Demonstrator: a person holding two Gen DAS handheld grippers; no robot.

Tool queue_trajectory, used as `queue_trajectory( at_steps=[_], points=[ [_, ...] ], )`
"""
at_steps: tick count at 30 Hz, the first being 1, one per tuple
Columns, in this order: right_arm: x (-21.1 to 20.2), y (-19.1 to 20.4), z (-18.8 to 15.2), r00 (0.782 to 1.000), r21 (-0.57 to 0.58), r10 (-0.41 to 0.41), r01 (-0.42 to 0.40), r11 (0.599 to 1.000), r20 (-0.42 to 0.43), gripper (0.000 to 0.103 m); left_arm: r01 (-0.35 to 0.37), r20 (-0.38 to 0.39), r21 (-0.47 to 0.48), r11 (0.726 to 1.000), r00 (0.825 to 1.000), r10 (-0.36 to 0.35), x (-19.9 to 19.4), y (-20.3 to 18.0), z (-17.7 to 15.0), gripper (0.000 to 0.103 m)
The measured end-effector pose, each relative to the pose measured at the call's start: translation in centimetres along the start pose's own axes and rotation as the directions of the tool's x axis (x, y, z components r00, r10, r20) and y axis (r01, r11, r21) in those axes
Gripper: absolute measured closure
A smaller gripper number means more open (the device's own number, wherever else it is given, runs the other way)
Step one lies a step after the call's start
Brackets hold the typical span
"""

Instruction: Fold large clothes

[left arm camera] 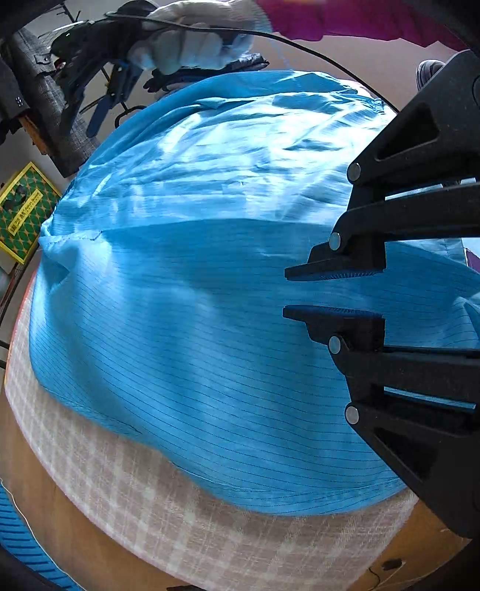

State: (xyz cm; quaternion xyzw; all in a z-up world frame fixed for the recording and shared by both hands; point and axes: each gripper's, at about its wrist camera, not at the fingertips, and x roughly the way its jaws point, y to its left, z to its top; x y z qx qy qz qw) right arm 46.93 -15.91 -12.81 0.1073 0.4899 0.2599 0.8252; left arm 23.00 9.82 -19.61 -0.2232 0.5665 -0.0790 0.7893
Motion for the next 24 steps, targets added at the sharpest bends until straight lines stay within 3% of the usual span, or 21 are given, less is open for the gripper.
queue_trajectory(
  at_steps=[6, 9, 13, 16, 17, 18, 21, 24],
  points=[
    [8.8, -2.7, 5.2, 0.999, 0.058, -0.021, 0.023, 0.998, -0.034, 0.051, -0.019, -0.019, -0.008, 1.000, 1.000, 0.019, 1.3, 0.8, 0.6, 0.092],
    [12.4, -4.2, 6.4, 0.999, 0.107, 0.008, -0.005, 0.994, -0.034, 0.051, -0.003, -0.058, -0.038, 0.999, 0.998, 0.001, 2.6, 1.8, 0.6, 0.092],
    [16.1, -6.1, 7.1, 0.999, 0.185, 0.024, -0.016, 0.983, -0.040, 0.051, 0.014, -0.047, -0.047, 0.999, 0.999, -0.017, 2.5, 2.2, 0.8, 0.092],
    [16.8, -6.6, 7.4, 0.996, 0.211, 0.089, -0.087, 0.974, 0.001, 0.051, 0.003, -0.041, -0.041, 0.999, 0.999, -0.005, 2.6, 2.0, 0.8, 0.092],
    [16.8, -6.5, 7.5, 0.993, 0.212, 0.121, -0.118, 0.970, 0.001, 0.061, -0.007, -0.039, -0.027, 1.000, 0.999, 0.006, 2.5, 1.8, 0.7, 0.092],
    [16.8, -6.3, 7.5, 0.989, 0.205, 0.149, -0.144, 0.968, -0.006, 0.079, -0.016, -0.037, -0.015, 1.000, 0.999, 0.015, 2.6, 1.5, 0.7, 0.092],
    [16.1, -4.7, 7.5, 0.995, 0.116, 0.095, -0.091, 0.989, -0.029, 0.100, -0.034, -0.030, 0.000, 0.999, 0.999, 0.034, 2.6, 1.3, 0.6, 0.092],
    [14.2, -3.5, 7.1, 0.999, 0.054, 0.052, -0.051, 0.997, -0.010, 0.102, -0.044, -0.027, 0.007, 0.999, 0.999, 0.044, 2.5, 1.1, 0.7, 0.092]
  ],
)
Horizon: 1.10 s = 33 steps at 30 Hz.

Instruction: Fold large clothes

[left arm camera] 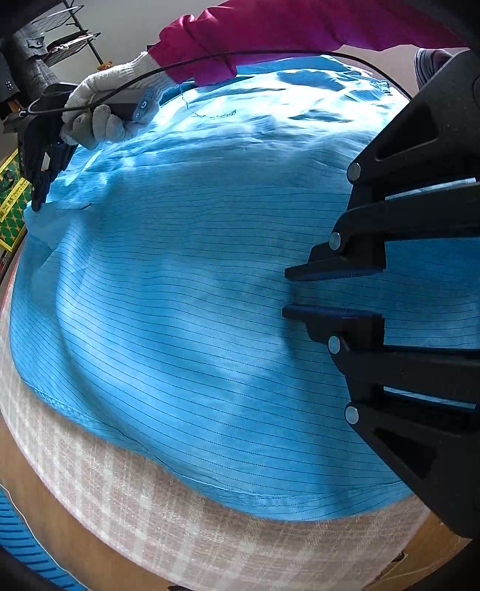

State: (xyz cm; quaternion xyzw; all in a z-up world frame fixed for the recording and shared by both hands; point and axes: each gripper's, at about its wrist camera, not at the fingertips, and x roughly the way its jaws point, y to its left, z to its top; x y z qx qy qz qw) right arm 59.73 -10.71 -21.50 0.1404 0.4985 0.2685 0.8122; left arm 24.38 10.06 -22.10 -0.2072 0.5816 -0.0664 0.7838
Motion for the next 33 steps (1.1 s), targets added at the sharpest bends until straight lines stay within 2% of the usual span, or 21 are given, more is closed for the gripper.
queue_trajectory(
  at_steps=[3, 5, 7, 10, 14, 17, 19, 20, 22, 25, 29, 31, 33],
  points=[
    [-2.4, 0.2, -0.9, 0.999, -0.021, 0.024, -0.023, 1.000, 0.036, 0.103, -0.002, 0.003, -0.003, 1.000, 1.000, 0.002, 0.0, -0.1, -0.1, 0.092],
    [-3.8, -0.3, -1.6, 0.998, -0.028, 0.009, -0.007, 1.000, 0.059, 0.103, -0.007, 0.005, 0.000, 1.000, 1.000, 0.007, -0.1, -0.1, -0.2, 0.092],
    [-3.7, -2.1, -2.0, 0.996, 0.006, -0.067, 0.066, 0.998, 0.057, 0.103, -0.013, 0.006, 0.000, 1.000, 1.000, 0.013, -0.1, -0.1, -0.2, 0.092],
    [-2.9, -5.1, -1.5, 0.991, 0.076, -0.130, 0.127, 0.989, 0.030, 0.103, -0.006, 0.004, 0.003, 1.000, 1.000, 0.006, 0.0, -0.6, -0.2, 0.087],
    [-1.7, -4.9, 0.0, 0.996, 0.064, -0.086, 0.084, 0.994, 0.022, 0.103, -0.016, -0.001, 0.019, 1.000, 1.000, 0.016, 0.1, -1.1, -0.3, 0.085],
    [-0.6, -3.7, 0.3, 0.995, 0.030, -0.099, 0.099, 0.995, -0.002, 0.091, 0.002, -0.009, 0.007, 1.000, 1.000, -0.002, 0.1, -1.1, -0.4, 0.082],
    [-0.7, -2.7, 0.2, 0.988, -0.019, -0.157, 0.157, 0.987, 0.008, 0.072, 0.026, -0.016, -0.004, 1.000, 1.000, -0.026, -0.1, -0.8, -0.5, 0.080],
    [-1.1, -2.3, 0.0, 0.984, -0.036, -0.178, 0.178, 0.983, 0.017, 0.067, 0.035, -0.022, -0.016, 0.999, 0.999, -0.036, -0.2, -0.6, -0.6, 0.080],
    [-2.1, -2.0, -0.7, 0.984, -0.042, -0.178, 0.178, 0.983, 0.022, 0.067, 0.068, -0.024, -0.037, 0.997, 0.997, -0.069, -1.1, -0.1, -0.6, 0.080],
    [-4.9, -1.4, -2.5, 0.986, -0.030, -0.162, 0.163, 0.986, 0.035, 0.067, 0.070, 0.053, -0.026, 0.997, 0.996, -0.068, -4.4, 0.5, -0.4, 0.080],
    [-10.2, 0.6, -5.6, 0.992, -0.041, -0.104, 0.106, 0.993, 0.066, 0.067, 0.012, 0.186, 0.012, 1.000, 0.982, -0.014, -9.7, 1.5, -0.5, 0.080],
    [-12.9, 2.2, -7.9, 0.994, -0.053, -0.081, 0.084, 0.995, 0.071, 0.067, -0.005, 0.214, 0.016, 1.000, 0.977, 0.001, -11.3, 2.4, -0.7, 0.080],
    [-15.5, 3.8, -10.8, 0.997, -0.063, -0.047, 0.051, 0.997, 0.061, 0.067, -0.024, 0.211, 0.015, 1.000, 0.977, 0.021, -11.5, 3.2, -0.9, 0.080]
  ],
)
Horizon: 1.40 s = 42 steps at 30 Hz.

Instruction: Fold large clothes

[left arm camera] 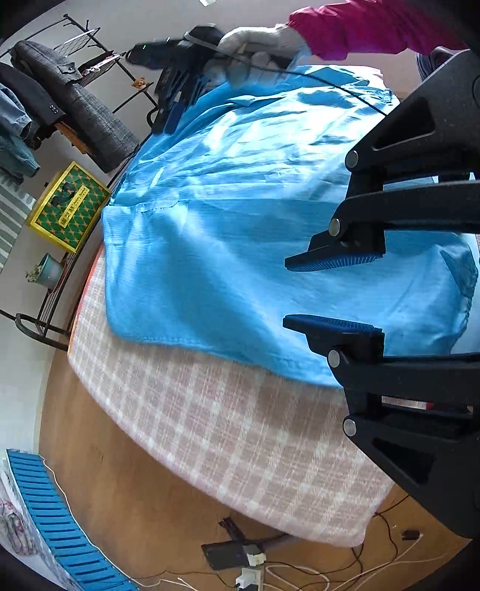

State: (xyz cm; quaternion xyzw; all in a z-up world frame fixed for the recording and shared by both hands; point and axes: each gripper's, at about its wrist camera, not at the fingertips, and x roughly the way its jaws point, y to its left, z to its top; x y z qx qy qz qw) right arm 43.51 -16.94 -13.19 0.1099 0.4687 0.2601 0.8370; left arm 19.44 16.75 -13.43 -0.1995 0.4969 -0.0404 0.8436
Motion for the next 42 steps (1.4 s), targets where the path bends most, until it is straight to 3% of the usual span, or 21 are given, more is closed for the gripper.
queue_trajectory(
  at_steps=[4, 7, 11, 15, 19, 20, 21, 23, 26, 29, 33, 35, 37, 42],
  points=[
    [-4.0, 3.9, -7.2, 0.995, -0.023, 0.084, -0.085, 0.996, -0.045, 0.061, -0.014, -0.038, -0.069, 0.998, 0.999, 0.011, 0.5, 3.8, -1.3, 0.080],
    [-4.0, 6.5, -13.5, 0.984, -0.038, 0.129, -0.134, 0.990, -0.124, 0.052, -0.008, -0.076, -0.151, 0.989, 0.997, -0.003, 1.8, 6.4, -2.6, 0.080],
    [-1.2, 8.5, -20.3, 0.952, 0.008, 0.180, -0.183, 0.983, -0.247, 0.050, 0.048, -0.121, -0.268, 0.962, 0.989, -0.083, 3.0, 9.2, -4.2, 0.080],
    [2.7, 10.1, -23.7, 0.924, -0.005, 0.169, -0.182, 0.983, -0.344, 0.050, 0.077, -0.111, -0.295, 0.952, 0.987, -0.114, 3.2, 9.6, -4.6, 0.080],
    [5.7, 11.4, -25.7, 0.894, 0.007, 0.202, -0.218, 0.976, -0.400, 0.054, 0.067, -0.109, -0.235, 0.970, 0.989, -0.095, 3.0, 8.1, -4.3, 0.080],
    [6.1, 11.7, -26.1, 0.894, 0.003, 0.200, -0.217, 0.976, -0.400, 0.064, 0.059, -0.112, -0.224, 0.973, 0.990, -0.086, 3.0, 7.8, -4.3, 0.080],
    [6.4, 11.9, -26.3, 0.892, 0.001, 0.207, -0.226, 0.974, -0.402, 0.081, 0.050, -0.117, -0.215, 0.975, 0.990, -0.076, 3.2, 7.6, -4.2, 0.080],
    [6.6, 11.9, -26.5, 0.875, 0.028, 0.243, -0.255, 0.966, -0.419, 0.102, 0.020, -0.122, -0.199, 0.980, 0.991, -0.045, 3.4, 7.4, -4.2, 0.080],
    [4.5, 11.6, -25.9, 0.876, 0.040, 0.281, -0.289, 0.957, -0.391, 0.103, 0.017, -0.121, -0.199, 0.980, 0.992, -0.042, 3.4, 7.6, -4.4, 0.080],
    [3.6, 11.2, -25.7, 0.900, -0.011, 0.225, -0.247, 0.969, -0.374, 0.103, 0.012, -0.132, -0.204, 0.979, 0.990, -0.040, 3.9, 7.8, -4.5, 0.080],
    [5.2, 11.0, -25.9, 0.877, 0.064, 0.277, -0.274, 0.960, -0.393, 0.103, 0.021, -0.132, -0.228, 0.973, 0.990, -0.052, 4.0, 7.9, -4.2, 0.080],
    [6.0, 11.8, -26.1, 0.874, 0.053, 0.264, -0.266, 0.962, -0.409, 0.103, 0.021, -0.116, -0.231, 0.973, 0.992, -0.049, 3.8, 8.0, -3.9, 0.078],
    [6.7, 12.5, -26.2, 0.868, 0.047, 0.252, -0.257, 0.965, -0.429, 0.103, 0.019, -0.109, -0.247, 0.969, 0.993, -0.047, 3.7, 8.3, -3.9, 0.067],
    [6.4, 12.7, -26.3, 0.874, -0.007, 0.182, -0.208, 0.978, -0.451, 0.100, 0.066, -0.132, -0.280, 0.958, 0.986, -0.106, 4.7, 8.9, -4.5, 0.066]
  ],
)
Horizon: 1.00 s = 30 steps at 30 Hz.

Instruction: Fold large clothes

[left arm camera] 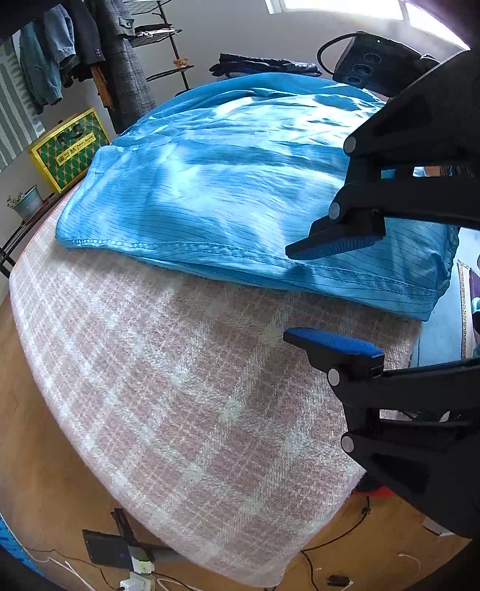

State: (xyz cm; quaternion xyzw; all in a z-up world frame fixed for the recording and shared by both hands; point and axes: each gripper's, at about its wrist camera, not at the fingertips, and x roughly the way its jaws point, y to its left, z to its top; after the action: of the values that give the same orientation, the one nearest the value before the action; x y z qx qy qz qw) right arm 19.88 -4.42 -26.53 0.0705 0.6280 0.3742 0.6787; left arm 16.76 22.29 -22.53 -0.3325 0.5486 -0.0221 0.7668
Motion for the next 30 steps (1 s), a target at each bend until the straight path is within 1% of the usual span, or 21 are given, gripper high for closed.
queue_trajectory(
  at_steps=[1, 2, 3, 4, 5, 6, 7, 9, 12, 14, 15, 18, 21, 22, 23, 24, 25, 26, 28, 29, 30],
  points=[
    [-0.6, 0.1, -0.1, 1.000, -0.006, -0.012, 0.012, 1.000, 0.002, 0.099, 0.004, -0.005, 0.000, 1.000, 1.000, -0.004, 0.2, 0.0, -0.1, 0.066],
    [-1.1, 0.1, -0.4, 0.999, -0.016, -0.037, 0.037, 0.999, 0.008, 0.094, 0.011, -0.010, 0.000, 1.000, 1.000, -0.011, 0.5, -0.1, -0.2, 0.066],
    [-1.9, 0.5, -0.6, 0.998, -0.032, -0.065, 0.065, 0.997, 0.023, 0.085, 0.018, -0.013, 0.000, 1.000, 1.000, -0.018, 0.7, -0.3, -0.3, 0.068],
    [-2.7, 0.9, -0.7, 0.994, -0.049, -0.094, 0.097, 0.994, 0.049, 0.080, 0.021, -0.017, 0.002, 1.000, 1.000, -0.021, 0.9, -0.5, -0.4, 0.076],
    [-3.7, 1.4, -0.8, 0.989, -0.070, -0.122, 0.128, 0.989, 0.081, 0.078, 0.022, -0.020, 0.007, 1.000, 1.000, -0.022, 1.1, -0.7, -0.4, 0.087],
    [-4.4, 1.9, -0.8, 0.984, -0.093, -0.135, 0.146, 0.985, 0.113, 0.078, 0.014, -0.023, 0.017, 1.000, 1.000, -0.014, 1.3, -1.0, -0.5, 0.092],
    [-5.2, 2.4, -0.6, 0.979, -0.107, -0.143, 0.160, 0.981, 0.148, 0.078, 0.002, -0.017, 0.029, 1.000, 1.000, -0.001, 1.4, -1.3, -0.5, 0.099],
    [-5.9, 2.8, 0.0, 0.972, -0.123, -0.127, 0.153, 0.980, 0.197, 0.077, -0.004, 0.006, 0.043, 0.999, 1.000, 0.003, 1.1, -1.8, -0.6, 0.103],
    [-5.0, 2.9, 1.6, 0.973, -0.134, -0.094, 0.124, 0.983, 0.212, 0.077, 0.024, 0.043, 0.045, 0.999, 0.999, -0.026, 0.1, -2.6, -0.7, 0.103],
    [-3.7, 2.5, 2.6, 0.971, -0.128, -0.102, 0.132, 0.983, 0.214, 0.076, 0.032, 0.078, 0.056, 0.998, 0.996, -0.037, -0.9, -3.1, -0.9, 0.103],
    [-3.0, 2.2, 3.0, 0.973, -0.119, -0.116, 0.142, 0.983, 0.202, 0.073, 0.036, 0.090, 0.061, 0.997, 0.995, -0.041, -1.3, -3.2, -0.9, 0.103],
    [-1.2, 0.9, 3.3, 0.973, -0.100, -0.184, 0.199, 0.975, 0.141, 0.073, 0.026, 0.086, 0.063, 0.998, 0.996, -0.032, -1.1, -2.9, -0.9, 0.103],
    [-0.8, 0.8, 3.6, 0.973, -0.107, -0.190, 0.205, 0.973, 0.134, 0.074, 0.053, 0.063, 0.026, 0.998, 0.997, -0.054, -0.6, -1.6, -0.9, 0.103],
    [-0.8, 0.8, 3.7, 0.973, -0.108, -0.190, 0.205, 0.973, 0.131, 0.074, 0.073, 0.047, 0.007, 0.997, 0.996, -0.073, -0.4, -1.1, -0.8, 0.098],
    [-0.8, 0.6, 3.7, 0.974, -0.107, -0.186, 0.201, 0.974, 0.130, 0.074, 0.092, 0.040, -0.016, 0.996, 0.995, -0.091, -0.2, -0.6, -0.8, 0.086],
    [-0.8, 0.4, 3.8, 0.974, -0.104, -0.182, 0.196, 0.975, 0.132, 0.075, 0.104, 0.037, -0.041, 0.994, 0.994, -0.102, -0.1, -0.1, -0.8, 0.075],
    [-0.7, 0.4, 3.9, 0.975, -0.099, -0.175, 0.189, 0.977, 0.134, 0.075, 0.119, 0.038, -0.066, 0.991, 0.992, -0.117, 0.1, 0.4, -0.9, 0.058],
    [-0.7, 0.3, 4.1, 0.976, -0.094, -0.170, 0.183, 0.979, 0.134, 0.075, 0.139, 0.037, -0.088, 0.986, 0.990, -0.136, 0.4, 0.8, -1.1, 0.056],
    [-1.1, -0.3, 3.8, 0.978, -0.090, -0.164, 0.177, 0.980, 0.131, 0.076, 0.167, 0.038, -0.094, 0.981, 0.986, -0.164, 0.7, 1.0, -1.6, 0.056],
    [-1.0, -0.4, 3.9, 0.978, -0.087, -0.162, 0.174, 0.981, 0.131, 0.076, 0.155, 0.037, -0.072, 0.985, 0.988, -0.152, 0.7, 0.7, -1.8, 0.068],
    [-1.1, -0.4, 3.8, 0.978, -0.086, -0.161, 0.173, 0.981, 0.134, 0.076, 0.148, 0.019, -0.053, 0.988, 0.989, -0.147, 0.9, 0.3, -2.0, 0.087]
  ],
)
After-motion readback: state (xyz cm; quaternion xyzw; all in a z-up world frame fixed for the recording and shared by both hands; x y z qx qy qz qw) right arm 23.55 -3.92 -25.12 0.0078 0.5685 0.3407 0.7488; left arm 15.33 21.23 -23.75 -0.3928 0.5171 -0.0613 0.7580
